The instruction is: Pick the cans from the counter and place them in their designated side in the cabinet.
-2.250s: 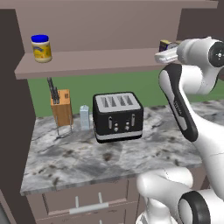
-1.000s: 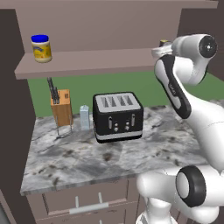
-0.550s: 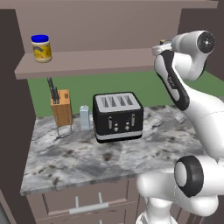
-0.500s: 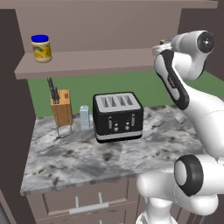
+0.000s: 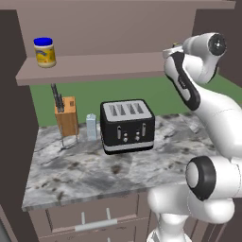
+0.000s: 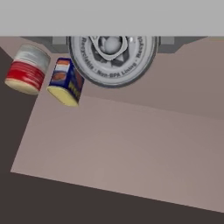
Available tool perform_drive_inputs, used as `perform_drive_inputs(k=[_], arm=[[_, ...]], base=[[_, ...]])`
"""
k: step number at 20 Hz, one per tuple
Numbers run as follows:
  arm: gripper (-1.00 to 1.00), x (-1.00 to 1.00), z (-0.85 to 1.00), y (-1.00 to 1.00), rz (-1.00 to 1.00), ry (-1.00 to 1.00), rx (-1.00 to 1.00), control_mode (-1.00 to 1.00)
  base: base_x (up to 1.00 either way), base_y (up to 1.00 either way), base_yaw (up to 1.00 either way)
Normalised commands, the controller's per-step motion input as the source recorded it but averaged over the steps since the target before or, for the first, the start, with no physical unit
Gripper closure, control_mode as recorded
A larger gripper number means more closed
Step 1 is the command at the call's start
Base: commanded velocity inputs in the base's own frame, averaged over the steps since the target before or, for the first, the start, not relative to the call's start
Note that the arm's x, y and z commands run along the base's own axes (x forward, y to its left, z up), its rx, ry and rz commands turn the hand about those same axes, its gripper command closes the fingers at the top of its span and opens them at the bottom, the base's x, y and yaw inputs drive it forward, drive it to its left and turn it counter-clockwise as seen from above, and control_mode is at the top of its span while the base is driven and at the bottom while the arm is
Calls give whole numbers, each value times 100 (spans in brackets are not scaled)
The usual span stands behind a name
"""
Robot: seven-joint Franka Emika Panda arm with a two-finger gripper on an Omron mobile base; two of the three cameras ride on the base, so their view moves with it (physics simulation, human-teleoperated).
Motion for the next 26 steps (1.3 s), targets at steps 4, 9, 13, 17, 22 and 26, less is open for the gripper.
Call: perform_drive_inputs(k=[4, 9, 13, 17, 22, 26], arm=[[100, 30, -10, -3, 0, 3, 0, -100], [100, 30, -10, -7, 0, 3, 0, -100], [100, 30, -8, -11, 0, 3, 0, -100], [100, 30, -7, -9, 0, 2, 0, -100], [100, 32, -8, -7, 0, 3, 0, -100], [100, 35, -8, -7, 0, 3, 0, -100]], base=[[0, 0, 0], [0, 0, 0], [0, 0, 0], [0, 0, 0], [0, 0, 0], [0, 0, 0]])
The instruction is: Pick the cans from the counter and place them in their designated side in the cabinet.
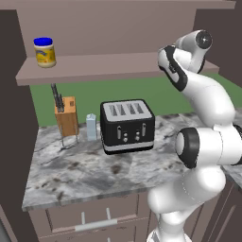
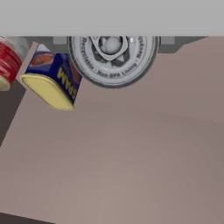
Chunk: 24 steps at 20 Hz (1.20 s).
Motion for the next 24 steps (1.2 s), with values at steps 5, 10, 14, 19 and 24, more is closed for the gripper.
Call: perform_drive_inputs(k=[5, 10, 14, 19, 24], arm=[[100, 34, -7, -9, 0, 3, 0, -100], [100, 25, -14, -11, 0, 3, 0, -100], [100, 16, -23, -6, 0, 4, 0, -100], [-100, 14, -18, -5, 0, 2, 0, -100], [-100, 10, 0, -10, 0, 0, 0, -100]], base=[[0, 0, 0], [0, 0, 0], [0, 0, 0], [0, 0, 0], [0, 0, 0]])
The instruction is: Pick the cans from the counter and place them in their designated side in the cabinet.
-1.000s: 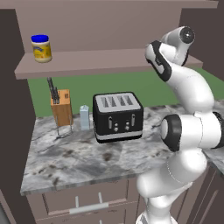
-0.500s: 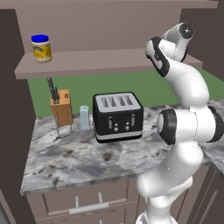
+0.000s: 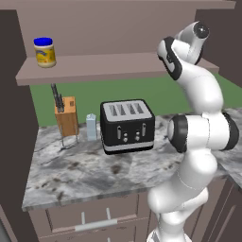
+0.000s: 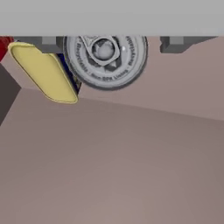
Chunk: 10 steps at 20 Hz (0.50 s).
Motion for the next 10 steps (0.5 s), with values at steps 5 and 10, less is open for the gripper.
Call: perform_drive_inputs(k=[5, 10], arm=[[-100, 3, 0, -8, 0, -1, 0, -100], [-100, 0, 9, 0, 1, -4, 2, -100]], base=[[0, 0, 0], [0, 0, 0]])
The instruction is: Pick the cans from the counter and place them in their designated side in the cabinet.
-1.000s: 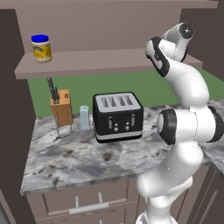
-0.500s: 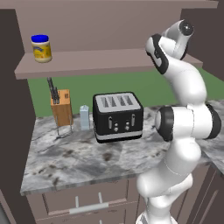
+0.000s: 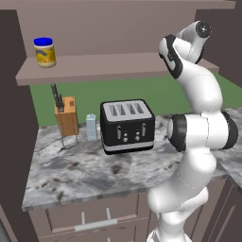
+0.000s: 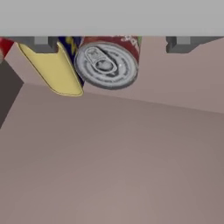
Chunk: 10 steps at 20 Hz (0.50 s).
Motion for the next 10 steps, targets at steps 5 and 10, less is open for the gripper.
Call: perform_drive_inputs(k=[5, 10], arm=[[-100, -14, 6, 0, 2, -12, 1, -100], [-100, -37, 3, 1, 3, -16, 0, -100]], base=[[0, 0, 0], [0, 0, 0]])
